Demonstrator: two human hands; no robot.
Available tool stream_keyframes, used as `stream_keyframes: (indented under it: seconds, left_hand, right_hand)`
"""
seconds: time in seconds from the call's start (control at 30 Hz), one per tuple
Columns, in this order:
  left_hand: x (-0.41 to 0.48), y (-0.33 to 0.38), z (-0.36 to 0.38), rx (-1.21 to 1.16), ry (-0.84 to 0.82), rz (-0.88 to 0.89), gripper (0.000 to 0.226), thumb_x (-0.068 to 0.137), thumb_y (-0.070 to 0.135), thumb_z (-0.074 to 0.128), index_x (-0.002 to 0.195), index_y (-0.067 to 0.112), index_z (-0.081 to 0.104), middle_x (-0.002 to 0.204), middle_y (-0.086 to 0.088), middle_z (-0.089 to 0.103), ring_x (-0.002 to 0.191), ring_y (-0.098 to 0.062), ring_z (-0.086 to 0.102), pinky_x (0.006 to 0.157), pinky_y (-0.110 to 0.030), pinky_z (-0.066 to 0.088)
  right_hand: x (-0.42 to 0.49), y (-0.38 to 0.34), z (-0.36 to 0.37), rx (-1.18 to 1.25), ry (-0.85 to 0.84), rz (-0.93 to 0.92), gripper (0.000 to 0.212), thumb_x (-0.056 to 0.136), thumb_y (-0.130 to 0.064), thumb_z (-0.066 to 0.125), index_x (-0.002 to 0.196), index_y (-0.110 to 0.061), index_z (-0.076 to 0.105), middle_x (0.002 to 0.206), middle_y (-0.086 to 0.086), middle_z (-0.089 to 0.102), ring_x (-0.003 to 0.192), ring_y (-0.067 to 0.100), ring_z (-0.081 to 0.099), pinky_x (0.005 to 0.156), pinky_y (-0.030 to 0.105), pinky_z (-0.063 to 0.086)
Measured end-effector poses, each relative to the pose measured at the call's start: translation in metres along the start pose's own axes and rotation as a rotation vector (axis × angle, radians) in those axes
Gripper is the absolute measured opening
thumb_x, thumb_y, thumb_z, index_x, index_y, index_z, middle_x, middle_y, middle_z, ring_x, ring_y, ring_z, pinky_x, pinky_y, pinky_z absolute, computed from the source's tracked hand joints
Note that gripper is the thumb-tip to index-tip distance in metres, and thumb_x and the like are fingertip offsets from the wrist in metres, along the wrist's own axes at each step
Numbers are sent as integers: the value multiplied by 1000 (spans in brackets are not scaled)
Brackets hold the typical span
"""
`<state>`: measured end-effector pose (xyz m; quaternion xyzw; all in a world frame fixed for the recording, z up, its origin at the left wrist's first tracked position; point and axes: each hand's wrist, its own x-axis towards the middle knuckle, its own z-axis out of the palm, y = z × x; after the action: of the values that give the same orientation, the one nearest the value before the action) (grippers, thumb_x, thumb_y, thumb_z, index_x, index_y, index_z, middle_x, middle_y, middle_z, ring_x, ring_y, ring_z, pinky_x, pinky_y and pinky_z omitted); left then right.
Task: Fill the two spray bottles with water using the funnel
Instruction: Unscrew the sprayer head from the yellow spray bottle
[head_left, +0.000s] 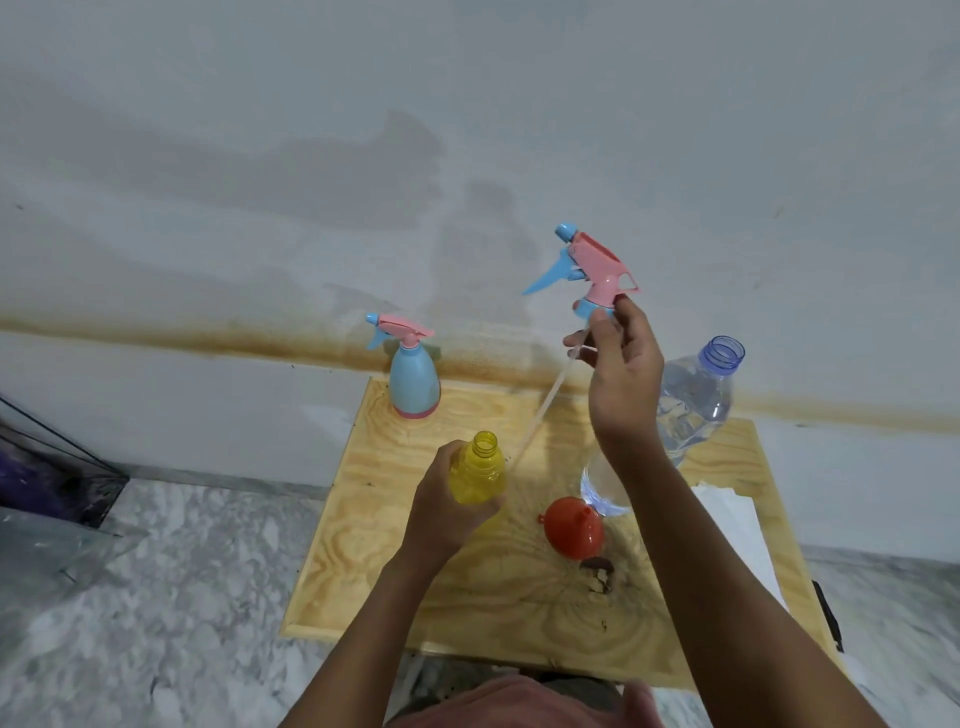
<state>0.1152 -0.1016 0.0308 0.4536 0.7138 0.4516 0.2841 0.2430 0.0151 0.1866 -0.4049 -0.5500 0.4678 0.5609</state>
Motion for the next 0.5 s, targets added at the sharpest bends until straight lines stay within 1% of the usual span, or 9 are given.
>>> stream_keyframes:
  seconds: [0.07, 0.1, 0.13, 0.2, 0.23, 0.3, 0.37, 0.43, 0.5]
  left_hand:
    - [0, -7, 3, 9, -7, -22, 70, 67, 26, 90, 125, 20, 51, 108, 12, 61, 96, 7, 56, 74, -4, 42]
    - [-1, -10, 4, 13, -9, -31, 71, 67, 26, 90, 126, 20, 50, 108, 12, 60, 96, 7, 56, 73, -3, 41]
    - [-1, -12, 5, 17, -10, -41, 71, 67, 26, 90, 126, 20, 50, 108, 12, 60, 95, 7, 55, 73, -2, 41]
    - [-1, -14, 8, 15, -10, -65, 72, 67, 28, 90, 126, 23, 49, 109, 13, 59, 95, 2, 57, 72, -2, 39]
    - [-1, -15, 10, 12, -10, -74, 71, 67, 29, 90, 126, 24, 49, 110, 13, 59, 95, -2, 57, 72, -3, 40]
    - [-2, -18, 14, 3, -7, -83, 72, 67, 29, 90, 125, 25, 49, 113, 13, 59, 100, -8, 58, 76, -11, 43]
    - [-3, -23, 17, 0, -7, -86, 74, 66, 31, 90, 126, 26, 48, 116, 12, 59, 104, -11, 58, 82, -23, 49]
    - [-4, -26, 18, -9, -11, -94, 76, 65, 35, 90, 128, 27, 47, 119, 11, 59, 106, -12, 59, 86, -32, 52]
    - [-4, -26, 19, -21, -8, -92, 77, 65, 36, 90, 128, 27, 47, 119, 12, 59, 107, -12, 59, 86, -32, 53]
  right_hand:
    - [4, 6, -6, -40, 10, 31, 28, 104, -20, 45, 127, -9, 56, 107, -2, 67, 77, 9, 63, 76, 35, 53]
    - [6, 10, -8, -73, -5, 56, 28, 103, -22, 45, 127, -11, 56, 103, -5, 68, 78, 10, 62, 73, 32, 52]
    - [6, 16, -10, -113, -40, 89, 26, 103, -23, 46, 126, -14, 56, 99, -7, 67, 79, 10, 61, 71, 29, 50]
    - [2, 33, -11, -224, -149, 160, 25, 102, -22, 49, 126, -18, 55, 95, -2, 66, 79, 10, 59, 70, 25, 48]
    - [-1, 45, -11, -283, -205, 190, 28, 101, -20, 50, 128, -13, 56, 93, 1, 65, 77, 12, 58, 68, 25, 46]
    - [-10, 70, -10, -383, -284, 263, 29, 100, -17, 52, 125, -7, 58, 79, 0, 58, 73, 17, 53, 66, 29, 44]
    - [-17, 94, -11, -481, -332, 345, 23, 98, -19, 53, 115, -5, 62, 73, -2, 54, 72, 17, 52, 67, 32, 43]
    - [-23, 113, -12, -562, -385, 411, 22, 99, -21, 52, 110, -7, 63, 82, 4, 60, 75, 18, 55, 66, 31, 42]
    - [-26, 126, -11, -611, -418, 456, 24, 99, -23, 50, 114, -8, 63, 95, 10, 66, 78, 18, 56, 68, 32, 44]
